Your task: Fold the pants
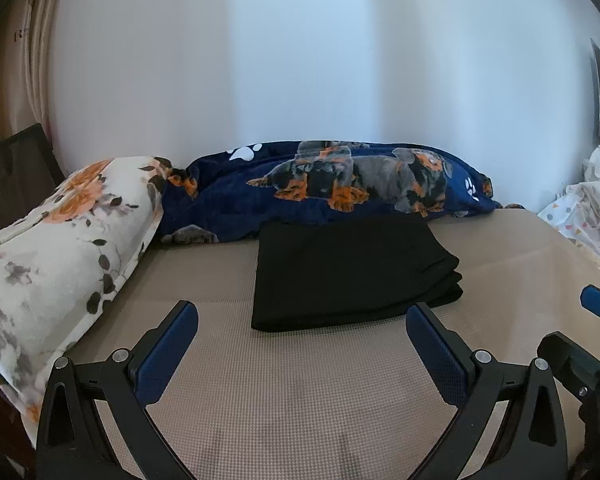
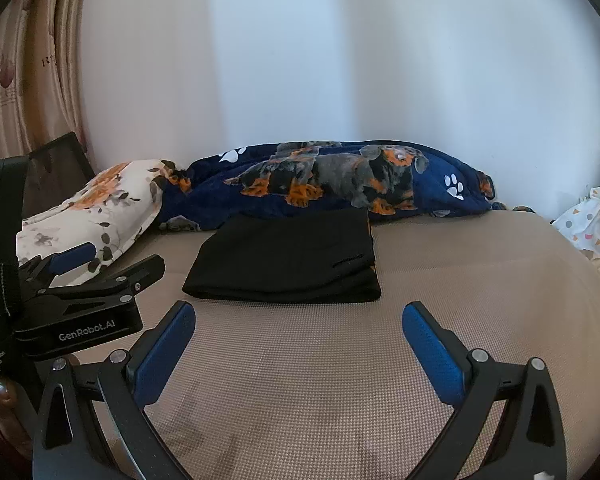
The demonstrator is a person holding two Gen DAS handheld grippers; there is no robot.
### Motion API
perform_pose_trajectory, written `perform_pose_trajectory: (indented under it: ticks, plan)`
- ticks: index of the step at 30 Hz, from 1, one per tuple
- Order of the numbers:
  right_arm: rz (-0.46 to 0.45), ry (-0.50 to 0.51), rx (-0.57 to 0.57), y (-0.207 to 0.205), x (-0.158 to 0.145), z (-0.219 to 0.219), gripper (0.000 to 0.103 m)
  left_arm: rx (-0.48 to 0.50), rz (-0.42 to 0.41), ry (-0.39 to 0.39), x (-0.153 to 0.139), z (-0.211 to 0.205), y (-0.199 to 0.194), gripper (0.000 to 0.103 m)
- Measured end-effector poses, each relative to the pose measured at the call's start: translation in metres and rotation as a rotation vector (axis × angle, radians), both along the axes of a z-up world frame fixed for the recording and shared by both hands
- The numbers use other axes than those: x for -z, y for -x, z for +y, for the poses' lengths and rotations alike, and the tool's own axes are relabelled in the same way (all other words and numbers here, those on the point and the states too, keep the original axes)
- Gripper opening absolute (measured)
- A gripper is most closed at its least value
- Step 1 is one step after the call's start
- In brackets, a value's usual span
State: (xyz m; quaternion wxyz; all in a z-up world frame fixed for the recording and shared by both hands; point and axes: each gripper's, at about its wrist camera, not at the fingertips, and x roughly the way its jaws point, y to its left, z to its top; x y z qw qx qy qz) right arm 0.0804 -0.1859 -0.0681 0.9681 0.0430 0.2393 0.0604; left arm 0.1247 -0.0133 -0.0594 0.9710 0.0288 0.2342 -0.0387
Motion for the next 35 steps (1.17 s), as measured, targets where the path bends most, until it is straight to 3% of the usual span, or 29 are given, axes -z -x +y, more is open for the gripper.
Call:
perform_pose_trajectory:
  ticks: [19, 35]
  plan:
    - [0.005, -0.003, 0.004, 0.0018, 0.0018, 0.0013, 0.103, 0.020, 0.012, -0.003, 0.0012, -0.0073, -0.0018, 0.103]
    - [0.010, -0.006, 0.004, 0.0059, 0.0080, 0.0052, 0.103, -0.052, 0.003, 0.008, 0.0045, 0.0012, -0.0006, 0.103]
